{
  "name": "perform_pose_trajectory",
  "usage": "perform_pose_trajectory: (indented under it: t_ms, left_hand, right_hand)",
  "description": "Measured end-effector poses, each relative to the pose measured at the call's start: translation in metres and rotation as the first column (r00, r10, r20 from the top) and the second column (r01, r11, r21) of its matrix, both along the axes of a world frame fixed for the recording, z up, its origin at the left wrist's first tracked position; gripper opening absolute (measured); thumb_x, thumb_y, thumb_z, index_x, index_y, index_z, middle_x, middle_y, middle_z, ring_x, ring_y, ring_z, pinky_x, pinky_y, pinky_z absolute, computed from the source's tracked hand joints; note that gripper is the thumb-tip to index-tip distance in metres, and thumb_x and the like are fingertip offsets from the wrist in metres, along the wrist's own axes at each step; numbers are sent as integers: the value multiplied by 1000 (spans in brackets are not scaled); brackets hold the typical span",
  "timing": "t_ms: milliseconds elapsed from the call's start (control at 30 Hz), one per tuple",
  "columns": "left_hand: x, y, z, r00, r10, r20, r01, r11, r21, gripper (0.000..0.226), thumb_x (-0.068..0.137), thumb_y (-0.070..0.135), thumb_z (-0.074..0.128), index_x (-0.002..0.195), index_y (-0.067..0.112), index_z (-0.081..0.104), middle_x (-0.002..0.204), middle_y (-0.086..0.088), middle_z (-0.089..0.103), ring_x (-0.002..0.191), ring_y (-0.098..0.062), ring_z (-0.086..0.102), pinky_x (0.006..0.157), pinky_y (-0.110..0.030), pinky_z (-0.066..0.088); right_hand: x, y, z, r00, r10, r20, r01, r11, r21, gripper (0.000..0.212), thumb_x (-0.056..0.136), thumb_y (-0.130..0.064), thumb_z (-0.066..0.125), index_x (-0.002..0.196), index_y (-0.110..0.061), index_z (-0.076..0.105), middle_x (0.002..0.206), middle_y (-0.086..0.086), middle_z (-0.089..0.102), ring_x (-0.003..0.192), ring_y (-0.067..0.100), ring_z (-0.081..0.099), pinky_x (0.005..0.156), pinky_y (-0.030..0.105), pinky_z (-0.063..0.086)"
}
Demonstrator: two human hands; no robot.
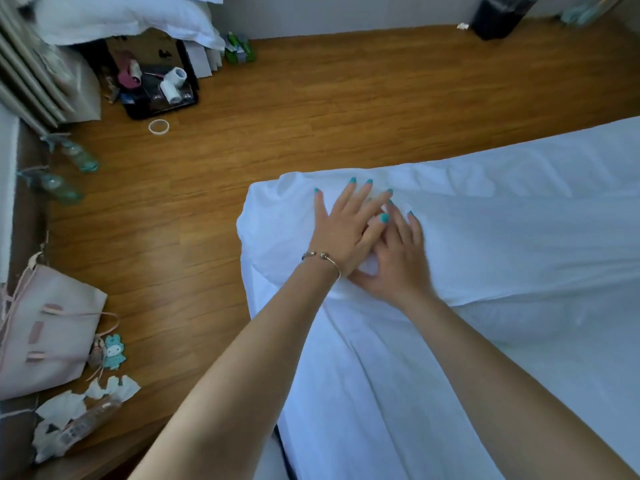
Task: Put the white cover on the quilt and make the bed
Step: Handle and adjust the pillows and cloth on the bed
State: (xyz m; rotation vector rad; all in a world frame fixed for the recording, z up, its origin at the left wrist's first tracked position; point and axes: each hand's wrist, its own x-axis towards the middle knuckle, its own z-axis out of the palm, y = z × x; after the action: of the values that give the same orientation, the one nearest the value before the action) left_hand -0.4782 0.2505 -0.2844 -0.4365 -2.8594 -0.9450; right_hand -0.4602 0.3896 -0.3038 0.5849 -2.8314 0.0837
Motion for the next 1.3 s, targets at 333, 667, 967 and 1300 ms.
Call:
perform_pose_trajectory:
  t_ms: [333,667,967,1300]
  left_hand:
    - [-8,18,-35,989,36,-144,-83,937,-339,51,100,52,22,144,36,41,152,-4,38,144,-29,26,111,-64,9]
    - [2,78,2,927,-368,-68,289,819,-496,95,65,86,49,148,48,23,158,-8,24,145,-37,21,102,-75,12]
    - [-5,155,18,897,-387,212,438,727,-529,98,55,100,13,137,61,-22,162,6,-8,149,-27,-6,108,-69,-8]
    - [4,165,3,879,-477,-21,399,758,-516,88,70,95,22,146,53,21,155,2,32,143,-27,27,112,-63,9]
  right_hand:
    - [84,179,6,994,22,-109,-28,998,-49,59,79,-49,75,133,-38,54,143,5,46,134,29,43,105,47,38]
    - [63,186,5,917,-190,-350,188,981,-39,18,66,-5,68,77,-18,61,89,0,52,81,26,50,70,36,33]
    - [88,213,11,959,-221,-177,193,968,-163,16,85,-13,50,72,-10,60,63,3,51,55,26,50,51,32,34]
    - [113,221,-20,962,-234,-141,244,968,60,51,51,-19,81,82,-16,40,71,3,51,62,23,46,55,32,33]
